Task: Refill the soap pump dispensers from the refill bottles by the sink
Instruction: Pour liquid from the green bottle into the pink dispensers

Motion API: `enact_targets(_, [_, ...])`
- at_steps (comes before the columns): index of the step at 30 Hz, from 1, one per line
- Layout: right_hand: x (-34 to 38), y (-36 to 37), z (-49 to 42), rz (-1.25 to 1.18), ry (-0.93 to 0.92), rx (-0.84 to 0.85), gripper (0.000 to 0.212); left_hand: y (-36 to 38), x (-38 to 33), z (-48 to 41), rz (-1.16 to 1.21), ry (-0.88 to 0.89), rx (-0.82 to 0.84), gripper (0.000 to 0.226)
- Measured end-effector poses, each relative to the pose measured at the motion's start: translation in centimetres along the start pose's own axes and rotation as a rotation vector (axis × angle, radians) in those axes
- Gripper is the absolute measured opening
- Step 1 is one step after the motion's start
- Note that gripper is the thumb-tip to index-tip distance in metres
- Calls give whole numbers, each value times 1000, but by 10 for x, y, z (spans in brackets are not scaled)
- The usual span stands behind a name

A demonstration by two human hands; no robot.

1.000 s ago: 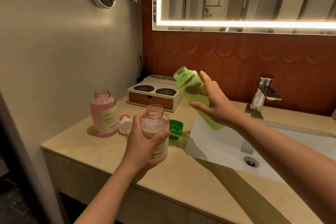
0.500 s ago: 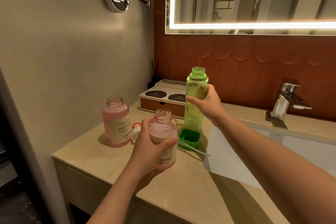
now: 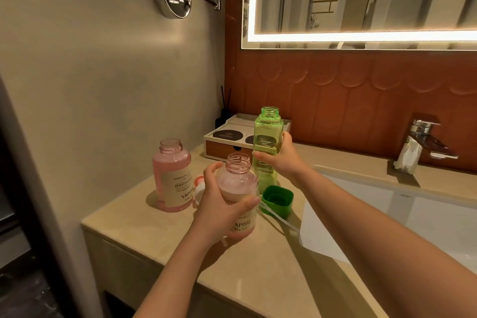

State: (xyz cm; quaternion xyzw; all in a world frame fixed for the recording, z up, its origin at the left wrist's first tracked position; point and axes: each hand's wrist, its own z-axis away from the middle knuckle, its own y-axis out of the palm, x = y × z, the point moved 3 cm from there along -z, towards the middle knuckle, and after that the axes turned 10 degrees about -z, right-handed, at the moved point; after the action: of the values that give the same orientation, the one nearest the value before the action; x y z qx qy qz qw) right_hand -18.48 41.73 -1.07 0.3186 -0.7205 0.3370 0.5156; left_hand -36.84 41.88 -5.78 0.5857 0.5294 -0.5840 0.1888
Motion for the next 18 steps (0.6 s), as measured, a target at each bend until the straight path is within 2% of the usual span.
enact_targets(3, [4,-10,8,33,16,-4,103,-3,0,3,-30,-2,-20,110])
enact_targets(5, [10,-21,17,69,10,-28,102,-5,-1,6,10,7,-58,113])
enact_targets(8, [19,-41,42,96,-22,-70,89,-9,-8,17,31,49,-203,105])
enact_targets(12, [29,-81,86,162,-69,-134,68,-10,-34,41,-67,198,-336,92])
enact_targets(15, [33,-113,120,238,-94,-109,45,-3,-53,57,-165,275,-298,66])
enact_targets(18, [37,-146,157,290,-96,-59,25,14,-73,72,-182,344,-119,52])
